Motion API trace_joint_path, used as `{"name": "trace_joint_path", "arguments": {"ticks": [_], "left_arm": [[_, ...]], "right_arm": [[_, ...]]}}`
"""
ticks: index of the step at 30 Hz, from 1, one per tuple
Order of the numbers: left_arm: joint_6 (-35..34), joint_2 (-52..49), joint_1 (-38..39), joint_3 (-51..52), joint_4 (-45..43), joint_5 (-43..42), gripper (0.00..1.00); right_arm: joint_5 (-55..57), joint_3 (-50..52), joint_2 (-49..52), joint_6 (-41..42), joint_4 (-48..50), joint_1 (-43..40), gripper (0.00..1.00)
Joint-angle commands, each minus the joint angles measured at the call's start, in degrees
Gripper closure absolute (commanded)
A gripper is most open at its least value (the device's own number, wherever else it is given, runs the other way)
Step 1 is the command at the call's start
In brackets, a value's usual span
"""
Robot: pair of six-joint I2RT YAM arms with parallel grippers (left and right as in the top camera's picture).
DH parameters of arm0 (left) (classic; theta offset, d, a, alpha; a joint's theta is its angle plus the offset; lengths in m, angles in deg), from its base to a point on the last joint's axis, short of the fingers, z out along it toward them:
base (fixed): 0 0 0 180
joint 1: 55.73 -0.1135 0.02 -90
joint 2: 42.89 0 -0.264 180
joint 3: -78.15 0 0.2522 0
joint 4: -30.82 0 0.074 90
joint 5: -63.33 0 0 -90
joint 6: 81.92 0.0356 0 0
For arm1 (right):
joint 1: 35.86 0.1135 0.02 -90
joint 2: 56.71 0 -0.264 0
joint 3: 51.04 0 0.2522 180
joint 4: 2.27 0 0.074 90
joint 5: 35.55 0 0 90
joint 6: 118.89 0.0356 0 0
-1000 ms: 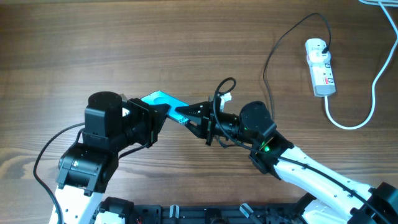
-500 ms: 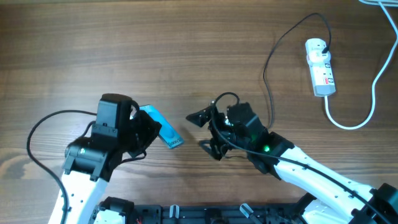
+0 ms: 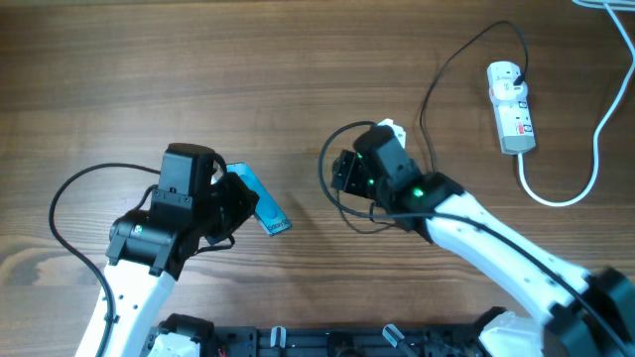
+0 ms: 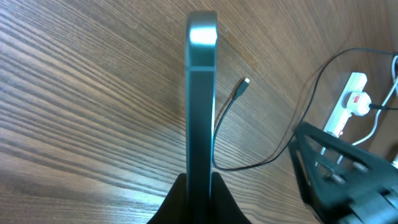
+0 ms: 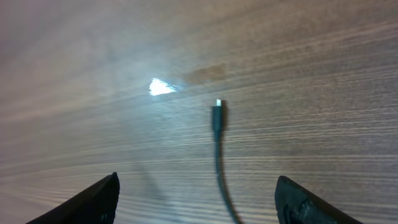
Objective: Plug charger to phone and switch on socket
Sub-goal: 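Grasp the black USB-C cable end with the right gripper and lift it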
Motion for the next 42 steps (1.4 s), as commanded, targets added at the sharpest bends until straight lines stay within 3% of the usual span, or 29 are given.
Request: {"name": "trace_joint_path", "arguments": {"ticks": [1, 8, 16, 20, 24, 32, 34, 37, 42], "left_arm": [[1.4, 0.11, 0.17, -0.48, -0.42, 0.11, 0.96], [1.4, 0.11, 0.17, -0.48, -0.39, 0.11, 0.96], [1.4, 0.11, 0.17, -0.48, -0.42, 0.13, 0.96], [1.4, 0.11, 0.17, -0.48, -0.42, 0.13, 0.96], [1.38, 0.11, 0.17, -0.48, -1.27, 0.13, 0.96], [1.38, 0.11, 0.17, -0.48, -1.2, 0.11, 0.96], [1.38, 0.11, 0.17, -0.48, -1.18, 0.11, 0.96], [1.38, 0.11, 0.17, -0.48, -1.18, 0.11, 0.96], [1.42, 0.11, 0.17, -0.48, -1.27, 0.13, 0.96]], "right_arm": [[-0.48, -3.85, 7.34, -1.99, 0.66, -0.15, 0.24], [-2.05, -4.2, 18.53, -2.16, 9.27, -0.17, 0.33], [-1.99, -4.2, 25.59, -6.23, 11.15, -0.02, 0.49], [1.95, -4.15, 28.09, -9.31, 4.63, -0.02, 0.65], [4.11, -4.15, 28.13, -12.7, -0.42, -0.02, 0.72], [5.53, -4.07, 30.6, -12.46, -1.01, 4.24, 0.71], [5.51, -4.07, 31.3, -12.5, -1.07, 4.24, 0.77], [2.43, -4.07, 31.3, -12.66, -1.11, 4.5, 0.94], [-7.8, -4.13, 28.76, -14.8, -1.57, 3.69, 0.95]]}}
